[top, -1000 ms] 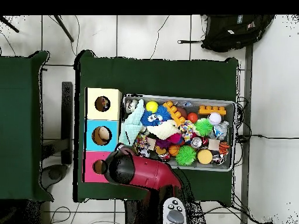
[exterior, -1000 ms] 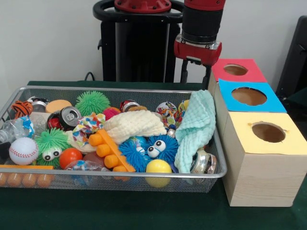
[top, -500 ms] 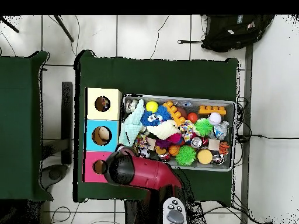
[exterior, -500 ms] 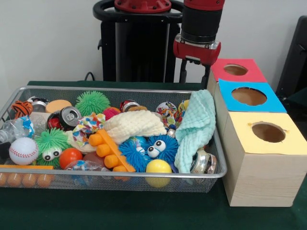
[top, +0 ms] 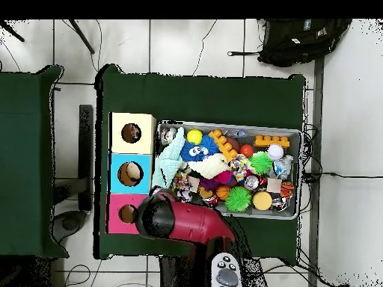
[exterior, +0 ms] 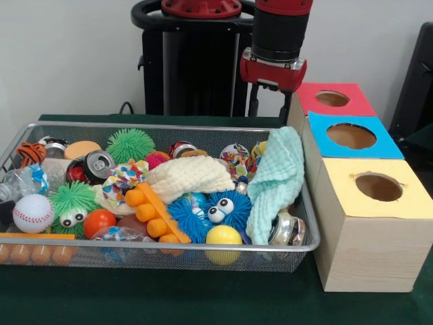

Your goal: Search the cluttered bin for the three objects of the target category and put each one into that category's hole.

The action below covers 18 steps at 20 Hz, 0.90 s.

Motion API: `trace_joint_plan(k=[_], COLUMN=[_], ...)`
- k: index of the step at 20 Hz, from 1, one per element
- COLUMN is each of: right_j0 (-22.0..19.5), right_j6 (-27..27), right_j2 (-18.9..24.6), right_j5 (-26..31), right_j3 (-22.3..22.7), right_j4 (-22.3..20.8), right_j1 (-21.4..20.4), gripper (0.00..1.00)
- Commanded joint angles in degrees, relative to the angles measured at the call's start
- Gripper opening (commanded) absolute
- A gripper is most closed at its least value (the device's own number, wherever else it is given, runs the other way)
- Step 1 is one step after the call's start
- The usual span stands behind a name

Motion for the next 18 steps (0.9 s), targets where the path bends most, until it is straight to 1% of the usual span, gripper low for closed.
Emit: trace_joint_plan(k=[1,13,18], right_j0=[-3.0,-5.4,-5.9], right_j6=[1.0,0.1,0.9], right_j2=[4.5,5.8,6.0], right_j5=[1.8,1.4,-0.1], right_j3=[-3.8,-4.3,-5.0], right_j4=[-3.0,-5.6,-6.4], right_j1=[2.9,3.2,4.7], gripper=[1.00,1.00,1.00])
